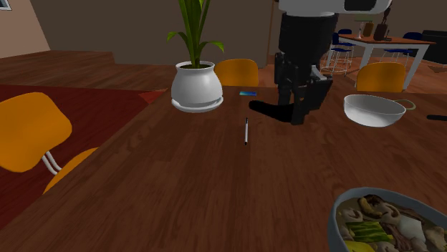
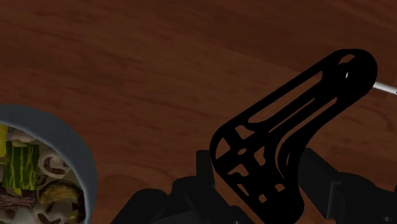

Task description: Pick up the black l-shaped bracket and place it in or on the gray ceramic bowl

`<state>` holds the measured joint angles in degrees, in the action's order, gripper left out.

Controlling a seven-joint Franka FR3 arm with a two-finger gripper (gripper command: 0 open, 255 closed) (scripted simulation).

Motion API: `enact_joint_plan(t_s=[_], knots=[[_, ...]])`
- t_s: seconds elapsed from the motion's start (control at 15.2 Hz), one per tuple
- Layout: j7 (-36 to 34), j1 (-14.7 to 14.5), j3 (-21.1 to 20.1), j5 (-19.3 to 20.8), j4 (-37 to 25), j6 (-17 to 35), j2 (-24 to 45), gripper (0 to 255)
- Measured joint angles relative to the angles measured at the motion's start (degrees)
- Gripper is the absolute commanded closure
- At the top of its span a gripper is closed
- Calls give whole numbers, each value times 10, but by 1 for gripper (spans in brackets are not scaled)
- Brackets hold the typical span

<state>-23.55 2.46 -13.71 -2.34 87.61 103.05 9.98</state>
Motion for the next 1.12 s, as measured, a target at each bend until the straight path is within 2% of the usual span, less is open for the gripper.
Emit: enact_joint_plan(t_s=[0.13, 0.53, 0.86, 0.92, 1.12], knots=[[29, 18, 11, -6, 10, 3, -5, 255], [107, 64, 42, -16, -13, -14, 8, 255], [163, 98, 63, -21, -60, -36, 38, 255], [176, 106, 68, -23, -53, -31, 36, 255], [212, 130, 81, -25, -107, -53, 73, 255]])
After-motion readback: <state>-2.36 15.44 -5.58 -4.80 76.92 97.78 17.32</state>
